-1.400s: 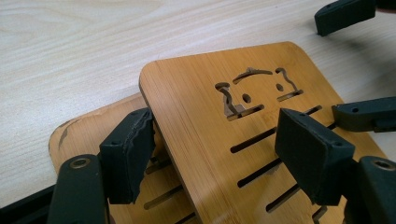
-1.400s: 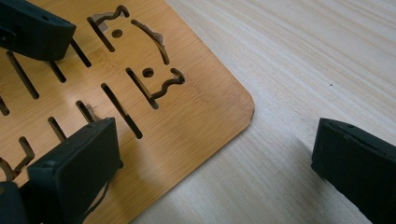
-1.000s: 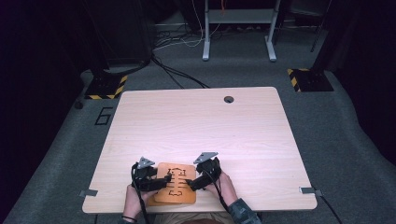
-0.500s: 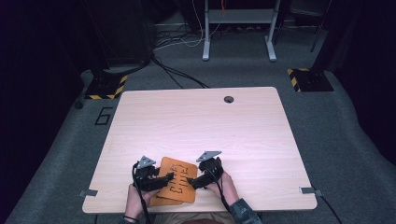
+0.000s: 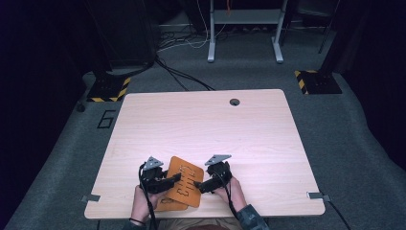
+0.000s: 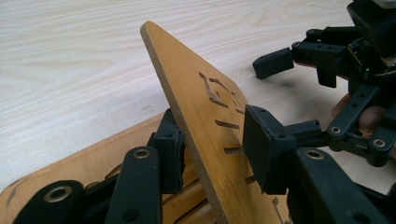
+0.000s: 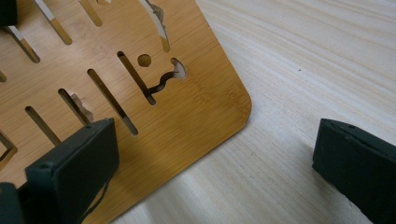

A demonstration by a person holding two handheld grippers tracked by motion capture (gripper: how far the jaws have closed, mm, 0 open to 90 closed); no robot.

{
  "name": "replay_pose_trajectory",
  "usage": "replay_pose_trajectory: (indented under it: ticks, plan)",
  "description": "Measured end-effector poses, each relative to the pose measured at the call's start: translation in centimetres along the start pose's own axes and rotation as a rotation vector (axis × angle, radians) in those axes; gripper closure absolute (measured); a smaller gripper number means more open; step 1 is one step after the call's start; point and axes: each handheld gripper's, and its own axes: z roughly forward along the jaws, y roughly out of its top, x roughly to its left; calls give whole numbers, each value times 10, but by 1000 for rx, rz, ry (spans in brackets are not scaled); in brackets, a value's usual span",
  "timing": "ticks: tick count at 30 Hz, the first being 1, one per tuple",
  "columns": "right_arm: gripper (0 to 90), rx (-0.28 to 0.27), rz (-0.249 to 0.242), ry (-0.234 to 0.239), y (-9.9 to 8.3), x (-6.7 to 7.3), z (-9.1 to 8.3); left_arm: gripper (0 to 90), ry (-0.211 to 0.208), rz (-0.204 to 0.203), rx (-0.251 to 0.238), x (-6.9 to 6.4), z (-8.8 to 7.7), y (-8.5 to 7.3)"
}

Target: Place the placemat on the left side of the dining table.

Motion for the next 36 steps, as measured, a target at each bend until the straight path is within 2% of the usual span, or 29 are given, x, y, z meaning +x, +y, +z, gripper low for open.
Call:
replay_pose_trajectory:
  ticks: [4,5,7,8,12,17,18,19,23,27,29,31,36]
  plan:
    - [0,-7,26,-4,-3,-1,-3,632,-8,-6,-16,-3,3,5]
    - [0,-17,19,-11,-4,-2,-4,642,-8,-6,-18,-4,4,6]
    - [0,-24,40,-28,-6,1,-7,658,-12,1,-21,-6,6,9]
    - [0,-34,26,-38,-7,0,-8,666,-18,6,-20,-8,6,11]
    - [37,-75,53,-67,-12,-2,-15,712,-60,12,-27,-15,11,19]
    - [44,-100,75,-101,-19,-7,-26,770,-107,24,-45,-25,19,28]
    - [44,-100,75,-101,-19,-7,-26,780,-107,24,-45,-25,19,28]
    - [41,-109,75,-116,-23,-8,-31,790,-126,31,-38,-28,21,33]
    - [42,-124,72,-150,-28,-11,-41,817,-161,41,-37,-33,23,37]
    - [45,-127,79,-178,-33,-15,-50,851,-204,27,-52,-34,21,42]
    - [46,-130,78,-188,-35,-19,-54,859,-193,39,-56,-35,20,44]
    - [46,-133,79,-200,-37,-22,-57,859,-205,37,-61,-34,19,45]
    - [44,-129,83,-233,-42,-28,-64,859,-204,42,-72,-34,16,47]
